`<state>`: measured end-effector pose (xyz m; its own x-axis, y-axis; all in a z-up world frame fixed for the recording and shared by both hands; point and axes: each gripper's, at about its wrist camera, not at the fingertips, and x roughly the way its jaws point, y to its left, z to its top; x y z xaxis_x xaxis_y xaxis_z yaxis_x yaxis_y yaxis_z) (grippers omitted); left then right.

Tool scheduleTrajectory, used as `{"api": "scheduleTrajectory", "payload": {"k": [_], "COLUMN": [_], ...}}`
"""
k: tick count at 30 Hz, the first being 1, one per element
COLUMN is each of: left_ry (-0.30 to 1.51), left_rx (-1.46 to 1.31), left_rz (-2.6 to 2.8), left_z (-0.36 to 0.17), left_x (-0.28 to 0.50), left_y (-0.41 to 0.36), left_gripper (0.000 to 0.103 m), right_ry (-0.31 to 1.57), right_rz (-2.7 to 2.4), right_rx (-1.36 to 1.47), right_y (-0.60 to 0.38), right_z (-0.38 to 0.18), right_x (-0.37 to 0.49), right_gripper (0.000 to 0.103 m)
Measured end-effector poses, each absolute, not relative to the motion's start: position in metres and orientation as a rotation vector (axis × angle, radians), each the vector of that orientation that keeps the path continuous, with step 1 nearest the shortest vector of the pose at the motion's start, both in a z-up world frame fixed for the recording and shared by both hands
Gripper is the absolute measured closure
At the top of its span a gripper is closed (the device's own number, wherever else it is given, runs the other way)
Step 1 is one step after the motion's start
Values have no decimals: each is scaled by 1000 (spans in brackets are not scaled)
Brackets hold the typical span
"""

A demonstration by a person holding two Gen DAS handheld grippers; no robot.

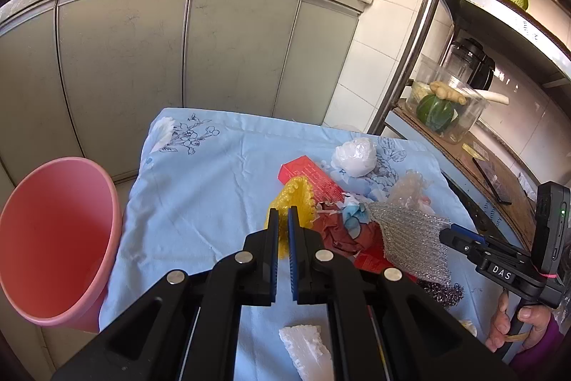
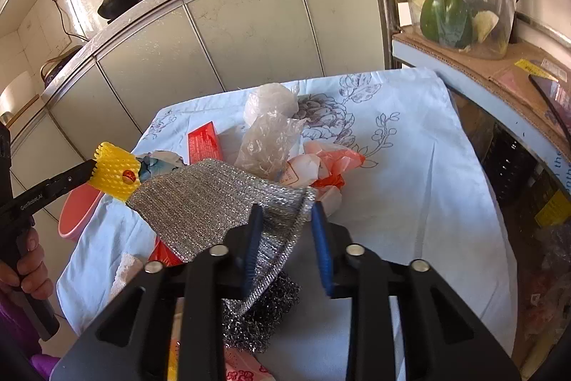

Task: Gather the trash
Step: 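Grasp the yellow mesh net with the left tool while the right tool grasps the silver scouring pad, then carry the yellow net and silver pad over the pink bin and release both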

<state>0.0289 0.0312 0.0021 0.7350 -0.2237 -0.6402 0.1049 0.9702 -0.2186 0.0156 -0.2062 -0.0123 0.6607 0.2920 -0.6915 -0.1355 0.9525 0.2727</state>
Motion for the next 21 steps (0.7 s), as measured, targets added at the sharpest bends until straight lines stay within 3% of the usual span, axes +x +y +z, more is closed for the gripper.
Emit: {"api": "scheduleTrajectory", "payload": {"k": [3, 8, 21], "left_ry": [718, 707, 659], "left_rx": [-178, -190, -225], "left_rz": [-184, -175, -144], "left_z": [3, 5, 17], "left_x": [26, 19, 0], "left_y": [34, 41, 64], "left_gripper": [99, 99, 99], "right_ry": [795, 735, 613], "right_rz": [253, 299, 430], "right_rx": [196, 178, 91], "right_y": [-205, -196, -158], "right_z": [-6, 14, 68], "right_x": [10, -1, -25], "right_gripper": [94, 101, 102]}}
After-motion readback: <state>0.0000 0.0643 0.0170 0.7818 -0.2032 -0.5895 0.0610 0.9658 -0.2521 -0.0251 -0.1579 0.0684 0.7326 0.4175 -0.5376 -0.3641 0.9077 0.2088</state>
